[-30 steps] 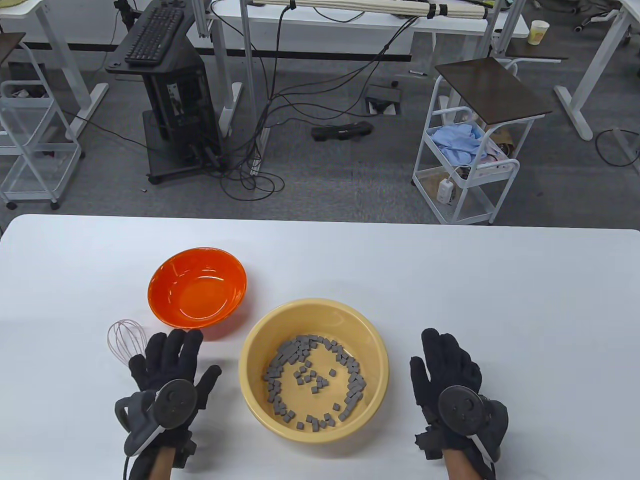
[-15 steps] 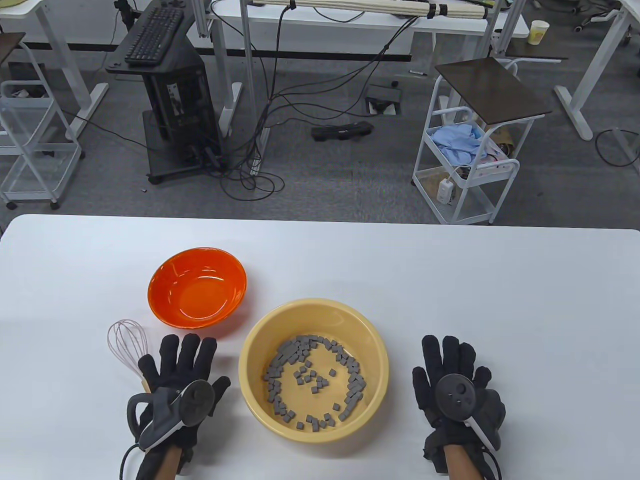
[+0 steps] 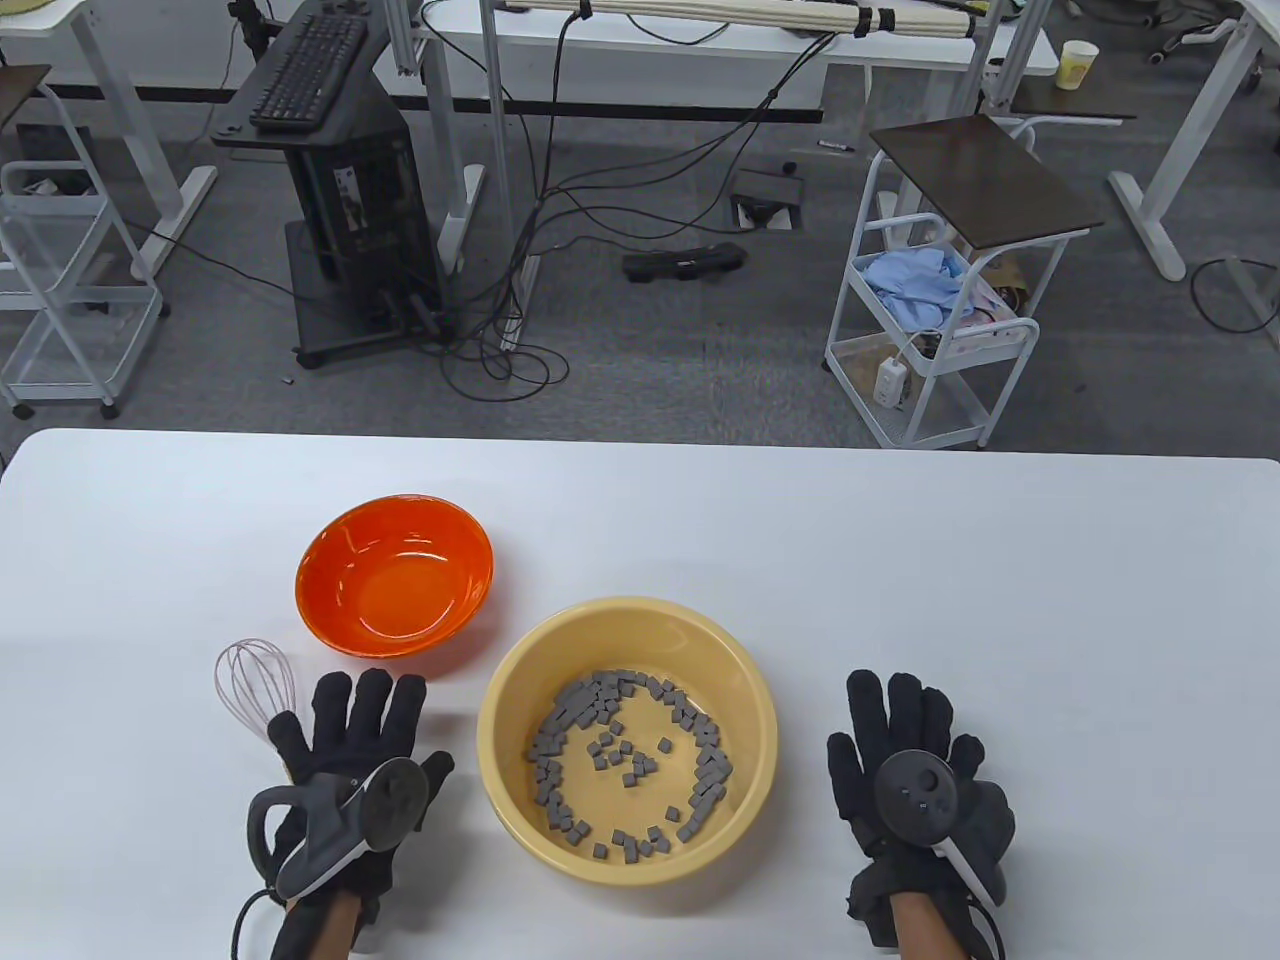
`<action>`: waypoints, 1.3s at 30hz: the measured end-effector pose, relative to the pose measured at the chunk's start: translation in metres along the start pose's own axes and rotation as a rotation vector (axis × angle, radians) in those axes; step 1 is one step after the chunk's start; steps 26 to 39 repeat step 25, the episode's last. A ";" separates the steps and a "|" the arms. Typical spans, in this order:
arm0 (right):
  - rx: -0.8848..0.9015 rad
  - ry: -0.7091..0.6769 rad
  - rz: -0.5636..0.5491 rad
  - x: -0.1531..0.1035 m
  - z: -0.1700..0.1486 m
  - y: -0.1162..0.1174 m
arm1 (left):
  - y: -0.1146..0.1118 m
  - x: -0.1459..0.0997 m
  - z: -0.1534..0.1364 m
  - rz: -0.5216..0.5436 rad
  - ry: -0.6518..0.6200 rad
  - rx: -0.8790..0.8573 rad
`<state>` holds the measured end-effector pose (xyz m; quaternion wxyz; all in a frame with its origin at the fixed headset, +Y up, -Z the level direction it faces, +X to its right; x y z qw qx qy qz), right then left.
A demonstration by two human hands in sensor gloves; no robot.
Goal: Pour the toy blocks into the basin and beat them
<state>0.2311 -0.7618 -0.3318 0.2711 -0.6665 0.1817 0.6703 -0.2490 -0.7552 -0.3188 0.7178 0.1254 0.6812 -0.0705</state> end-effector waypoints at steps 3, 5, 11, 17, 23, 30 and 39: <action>0.003 -0.005 -0.011 -0.001 0.000 -0.004 | 0.002 -0.001 0.001 0.007 0.002 0.005; 0.006 -0.007 -0.022 -0.001 -0.001 -0.006 | 0.003 -0.002 0.002 0.012 0.002 0.006; 0.011 -0.019 -0.034 -0.001 0.001 -0.010 | 0.005 -0.002 0.004 0.028 0.007 0.014; 0.006 -0.010 -0.025 -0.003 0.001 -0.007 | 0.005 -0.005 0.002 0.027 0.014 0.026; 0.005 -0.014 -0.022 -0.005 0.002 -0.005 | 0.010 -0.012 -0.009 0.045 0.055 0.002; 0.008 -0.013 -0.021 -0.006 0.003 -0.004 | 0.011 -0.014 -0.012 0.048 0.065 -0.005; 0.008 -0.013 -0.021 -0.006 0.003 -0.004 | 0.011 -0.014 -0.012 0.048 0.065 -0.005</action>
Point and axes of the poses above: the tracker on the back of each hand, its own z axis roughly to the thumb side, its own x axis roughly from the wrist to the fingertips, y = z × x, the point moved 5 cm from there along x, roughly from the wrist to the fingertips, and after that the axes turned 15 degrees about x, right-handed, at the moved point
